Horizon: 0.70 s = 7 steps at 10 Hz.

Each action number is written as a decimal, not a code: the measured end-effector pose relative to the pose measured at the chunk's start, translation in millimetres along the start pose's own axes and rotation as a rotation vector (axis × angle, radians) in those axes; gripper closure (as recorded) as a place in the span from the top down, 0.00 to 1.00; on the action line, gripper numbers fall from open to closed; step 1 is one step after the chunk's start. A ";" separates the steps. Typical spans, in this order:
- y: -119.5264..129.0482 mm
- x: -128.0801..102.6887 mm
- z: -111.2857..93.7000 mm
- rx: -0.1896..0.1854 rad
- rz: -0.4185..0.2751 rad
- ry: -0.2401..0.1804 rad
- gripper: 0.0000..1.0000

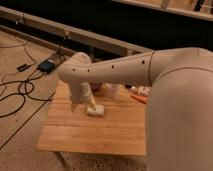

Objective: Drag the ceramic bowl in a circle

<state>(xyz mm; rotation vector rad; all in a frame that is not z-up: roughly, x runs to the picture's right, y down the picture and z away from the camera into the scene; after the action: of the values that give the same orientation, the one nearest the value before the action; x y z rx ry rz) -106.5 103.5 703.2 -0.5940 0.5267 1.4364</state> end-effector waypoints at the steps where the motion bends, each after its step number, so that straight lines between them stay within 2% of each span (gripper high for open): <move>1: -1.3 -3.0 3.1 0.002 -0.006 0.006 0.65; 4: -8.2 -38.6 22.8 0.014 -0.075 0.019 0.65; 7: -1.3 -102.0 50.2 0.020 -0.235 -0.009 0.65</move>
<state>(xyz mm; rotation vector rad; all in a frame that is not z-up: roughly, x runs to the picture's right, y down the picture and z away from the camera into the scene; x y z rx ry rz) -113.3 60.3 808.2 -0.6123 0.4479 1.2100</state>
